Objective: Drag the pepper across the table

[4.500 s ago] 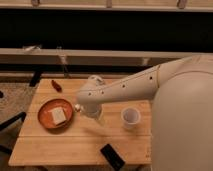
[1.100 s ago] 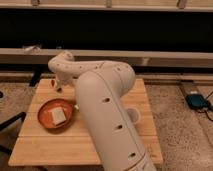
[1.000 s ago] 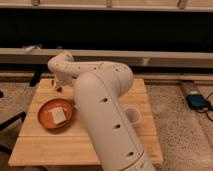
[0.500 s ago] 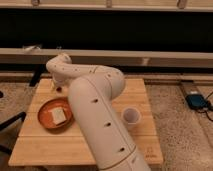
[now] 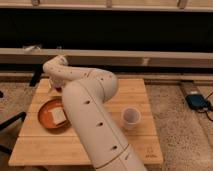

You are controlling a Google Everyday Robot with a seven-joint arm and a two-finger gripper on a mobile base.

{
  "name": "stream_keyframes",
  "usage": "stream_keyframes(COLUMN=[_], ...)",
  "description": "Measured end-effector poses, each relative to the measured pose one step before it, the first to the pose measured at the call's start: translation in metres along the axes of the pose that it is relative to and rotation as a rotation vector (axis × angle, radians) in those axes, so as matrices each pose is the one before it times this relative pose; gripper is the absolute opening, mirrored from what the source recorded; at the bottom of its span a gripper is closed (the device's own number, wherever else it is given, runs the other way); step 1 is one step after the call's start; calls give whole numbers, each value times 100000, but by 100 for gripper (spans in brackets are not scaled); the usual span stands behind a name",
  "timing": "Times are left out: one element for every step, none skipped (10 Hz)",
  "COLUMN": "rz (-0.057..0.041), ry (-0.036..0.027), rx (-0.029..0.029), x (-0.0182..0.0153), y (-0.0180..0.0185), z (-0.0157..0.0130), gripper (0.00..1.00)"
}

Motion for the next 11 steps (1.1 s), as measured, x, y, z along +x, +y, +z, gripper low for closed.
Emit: stream_keyframes(rz=[-441,-203,-102,19,84,37,81,78,-23,34,28], ry=[-215,-110,-147,-139,-105,-65,-90,-140,-99,-29,-129], rx=[-374,-328,-205,-88,136,10,67,32,16,-38,-75], x=[-27,-19,-15,-18,24,17,12,-18,-1,18,-45], y=[-52,76,77,46,6,87,68,56,6,22,39], z=[257,204,216,129,72,93,33,88,64,3,76], gripper=[80,75,64,56,44,33,24,16,5,0,0])
